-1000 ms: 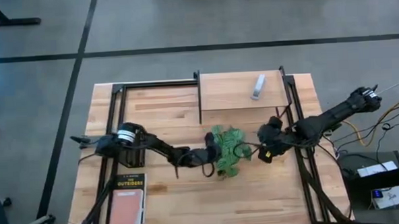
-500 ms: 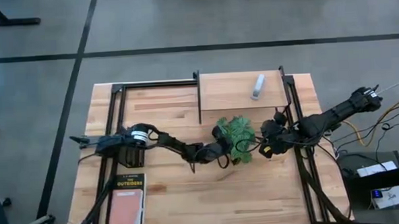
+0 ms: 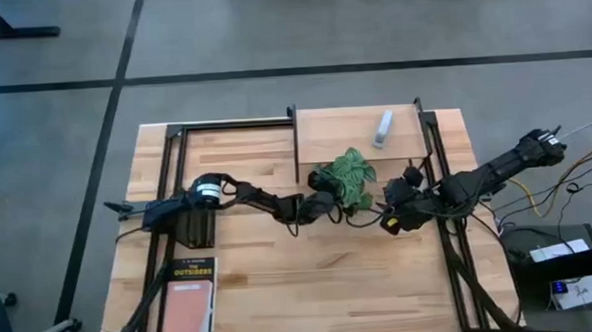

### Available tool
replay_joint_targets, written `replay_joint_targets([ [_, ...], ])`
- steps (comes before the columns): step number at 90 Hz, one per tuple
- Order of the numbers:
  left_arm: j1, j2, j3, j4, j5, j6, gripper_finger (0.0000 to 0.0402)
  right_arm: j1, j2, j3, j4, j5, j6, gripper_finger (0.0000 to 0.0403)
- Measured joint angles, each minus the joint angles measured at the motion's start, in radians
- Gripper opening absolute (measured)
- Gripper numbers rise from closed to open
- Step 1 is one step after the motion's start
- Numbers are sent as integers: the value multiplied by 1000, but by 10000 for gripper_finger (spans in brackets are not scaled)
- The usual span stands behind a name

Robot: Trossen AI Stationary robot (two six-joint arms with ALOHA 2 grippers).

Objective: Stock shelves
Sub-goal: Put the white vase plant under the shelf

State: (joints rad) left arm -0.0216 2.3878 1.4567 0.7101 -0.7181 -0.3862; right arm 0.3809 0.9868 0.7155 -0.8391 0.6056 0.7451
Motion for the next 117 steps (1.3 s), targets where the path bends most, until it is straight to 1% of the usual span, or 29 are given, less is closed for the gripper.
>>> replay_joint_targets([
  [17,3,0,2,2,0,-12,292,0,20,0,24,9,-4,218],
  [31,8,0,1,-5,0,41,292,0,38,1,56,19,-10,212],
  [47,31,0,1,-29,6,48,303,0,66,0,96,17,-31,214],
  [53,41,0,0,-45,36,48,309,0,80,0,108,16,-33,218],
  [65,48,0,0,-52,94,48,325,0,108,0,196,18,-76,226],
  [73,48,0,0,-55,109,64,335,0,127,1,246,18,-104,232],
  [85,49,0,0,-58,118,88,349,-2,138,1,251,19,-108,235],
  [93,49,0,0,-63,119,90,353,-2,143,0,248,23,-106,232],
  [101,48,-1,0,-67,120,110,354,-2,149,2,281,26,-106,225],
  [117,39,-37,-1,-158,160,130,354,-2,154,1,277,23,-105,212],
])
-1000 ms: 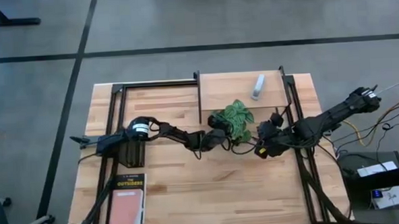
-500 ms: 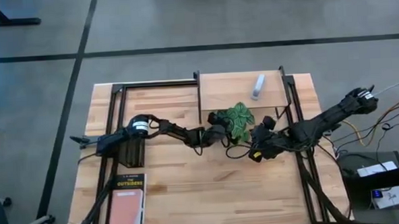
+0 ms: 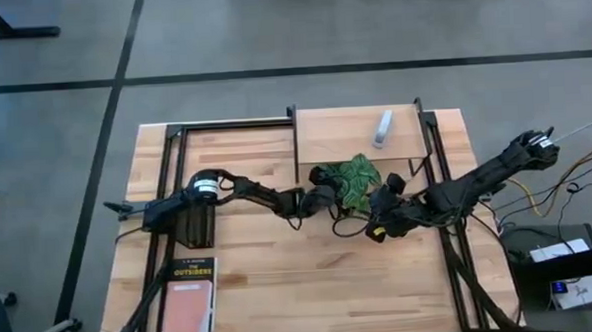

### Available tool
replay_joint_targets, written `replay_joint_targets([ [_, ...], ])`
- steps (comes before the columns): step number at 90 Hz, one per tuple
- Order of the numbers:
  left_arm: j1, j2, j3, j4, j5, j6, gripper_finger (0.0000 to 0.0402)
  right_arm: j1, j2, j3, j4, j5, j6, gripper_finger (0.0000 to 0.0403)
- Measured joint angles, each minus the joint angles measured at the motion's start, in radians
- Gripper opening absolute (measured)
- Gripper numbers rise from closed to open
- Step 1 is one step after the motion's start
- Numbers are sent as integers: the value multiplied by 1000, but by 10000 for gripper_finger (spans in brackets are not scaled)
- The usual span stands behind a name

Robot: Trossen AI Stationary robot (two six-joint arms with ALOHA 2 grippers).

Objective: Stock shelves
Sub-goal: Put the white vase plant under the shelf

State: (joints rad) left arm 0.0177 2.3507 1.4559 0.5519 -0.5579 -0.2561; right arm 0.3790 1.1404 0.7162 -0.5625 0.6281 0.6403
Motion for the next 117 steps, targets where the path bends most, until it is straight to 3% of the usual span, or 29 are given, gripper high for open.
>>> replay_joint_targets([
  [54,-17,-54,1,-334,116,1,355,7,24,-15,2,-23,102,203],
  [93,-17,-142,-3,-608,185,28,355,12,215,-18,131,-90,111,173],
  [117,-45,-163,-3,-714,189,-23,355,11,327,-17,133,-52,235,127],
])
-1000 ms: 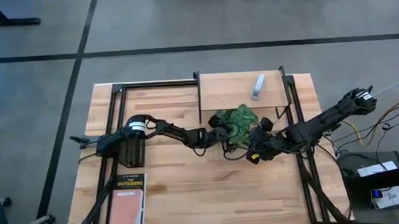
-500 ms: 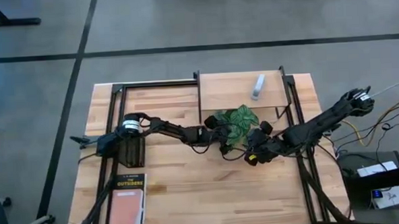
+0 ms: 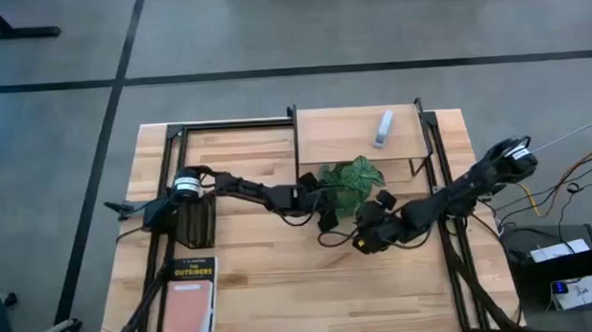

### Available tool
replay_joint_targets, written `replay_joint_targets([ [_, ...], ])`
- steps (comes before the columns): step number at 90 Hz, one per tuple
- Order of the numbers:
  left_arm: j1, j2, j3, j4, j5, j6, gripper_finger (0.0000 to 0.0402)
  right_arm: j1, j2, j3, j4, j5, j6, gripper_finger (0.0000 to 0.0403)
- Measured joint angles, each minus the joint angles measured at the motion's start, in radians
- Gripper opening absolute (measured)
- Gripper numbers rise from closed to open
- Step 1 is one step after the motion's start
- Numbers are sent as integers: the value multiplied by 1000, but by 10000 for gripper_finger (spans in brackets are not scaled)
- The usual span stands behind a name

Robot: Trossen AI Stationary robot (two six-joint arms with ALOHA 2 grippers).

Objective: Stock shelves
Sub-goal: Put the white vase plant under the shelf

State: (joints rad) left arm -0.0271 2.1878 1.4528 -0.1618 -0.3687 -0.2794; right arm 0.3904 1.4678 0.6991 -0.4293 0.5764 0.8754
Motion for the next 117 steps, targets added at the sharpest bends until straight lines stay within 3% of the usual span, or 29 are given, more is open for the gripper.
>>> replay_joint_targets([
  [34,-97,-3,0,-96,-71,-21,351,-8,55,0,-6,160,136,57],
  [61,-166,-44,-48,-129,-113,-40,347,-48,67,0,-12,176,139,28],
  [84,-200,-214,-305,-34,-141,-142,347,-84,116,0,13,194,162,39],
  [104,-213,-358,-565,190,-158,-194,347,-101,158,0,50,158,174,49],
  [117,-217,-397,-707,393,-165,-202,347,-110,165,1,55,200,182,49],
])
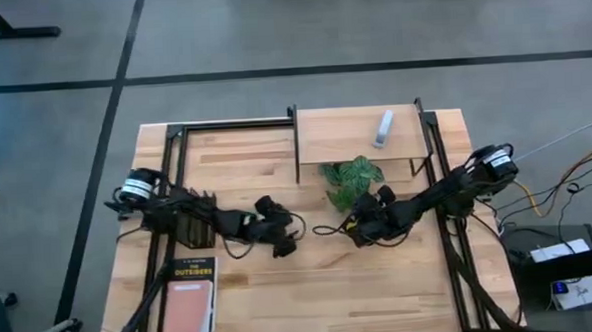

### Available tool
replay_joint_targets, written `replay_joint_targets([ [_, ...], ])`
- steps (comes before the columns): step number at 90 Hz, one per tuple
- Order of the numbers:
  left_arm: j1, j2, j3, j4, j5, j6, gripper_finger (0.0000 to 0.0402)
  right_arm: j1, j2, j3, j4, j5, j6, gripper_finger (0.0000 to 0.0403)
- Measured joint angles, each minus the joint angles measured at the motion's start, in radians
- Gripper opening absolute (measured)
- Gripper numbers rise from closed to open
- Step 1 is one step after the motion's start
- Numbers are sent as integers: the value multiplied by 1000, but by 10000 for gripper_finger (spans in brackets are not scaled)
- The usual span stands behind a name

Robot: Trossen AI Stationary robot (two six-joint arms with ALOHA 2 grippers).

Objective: Stock shelves
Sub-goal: Put the white vase plant under the shelf

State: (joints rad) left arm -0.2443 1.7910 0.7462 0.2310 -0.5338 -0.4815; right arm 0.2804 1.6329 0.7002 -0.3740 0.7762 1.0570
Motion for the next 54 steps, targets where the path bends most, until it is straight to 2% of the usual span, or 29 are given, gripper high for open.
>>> replay_joint_targets([
  [10,0,-4,-78,177,-1,-1,347,-27,0,0,2,17,0,41],
  [18,0,-4,-116,250,-3,-1,347,-55,0,0,9,18,1,34],
  [54,1,-5,-126,272,-7,1,347,-173,0,0,19,10,-8,25],
])
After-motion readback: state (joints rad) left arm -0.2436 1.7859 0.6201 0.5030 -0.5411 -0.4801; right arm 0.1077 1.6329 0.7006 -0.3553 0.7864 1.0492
